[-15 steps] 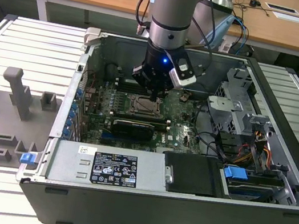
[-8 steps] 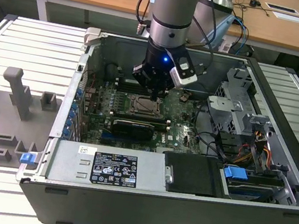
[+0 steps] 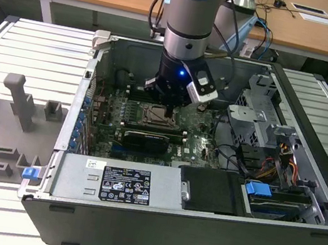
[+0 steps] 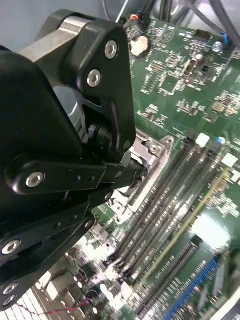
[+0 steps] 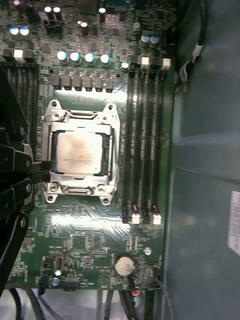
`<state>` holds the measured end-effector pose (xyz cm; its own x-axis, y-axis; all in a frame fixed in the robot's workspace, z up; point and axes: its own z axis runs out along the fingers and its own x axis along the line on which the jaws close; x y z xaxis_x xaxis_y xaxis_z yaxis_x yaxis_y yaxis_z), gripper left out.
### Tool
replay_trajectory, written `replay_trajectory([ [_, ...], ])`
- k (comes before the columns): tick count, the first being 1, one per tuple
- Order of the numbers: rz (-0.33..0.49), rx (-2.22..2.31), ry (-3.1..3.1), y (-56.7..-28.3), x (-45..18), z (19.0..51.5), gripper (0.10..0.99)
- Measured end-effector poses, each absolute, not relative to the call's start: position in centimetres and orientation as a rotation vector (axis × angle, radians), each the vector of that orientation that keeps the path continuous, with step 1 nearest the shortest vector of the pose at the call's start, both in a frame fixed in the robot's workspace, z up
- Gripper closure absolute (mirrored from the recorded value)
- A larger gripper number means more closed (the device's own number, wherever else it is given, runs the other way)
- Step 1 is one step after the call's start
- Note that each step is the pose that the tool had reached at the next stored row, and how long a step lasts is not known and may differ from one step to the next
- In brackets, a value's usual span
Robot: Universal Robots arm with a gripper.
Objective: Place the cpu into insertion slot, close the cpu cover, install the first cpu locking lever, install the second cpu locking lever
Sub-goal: 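Install the second cpu locking lever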
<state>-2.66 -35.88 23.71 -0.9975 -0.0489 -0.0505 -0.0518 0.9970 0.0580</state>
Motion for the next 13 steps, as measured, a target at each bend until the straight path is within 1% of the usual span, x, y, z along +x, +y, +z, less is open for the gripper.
replay_trajectory([
  [6,0.092,-0.077,3.090,-37.2,-2.8,23.7,0.980],
  [13,0.105,-0.078,3.090,-37.3,-5.2,23.7,0.980],
])
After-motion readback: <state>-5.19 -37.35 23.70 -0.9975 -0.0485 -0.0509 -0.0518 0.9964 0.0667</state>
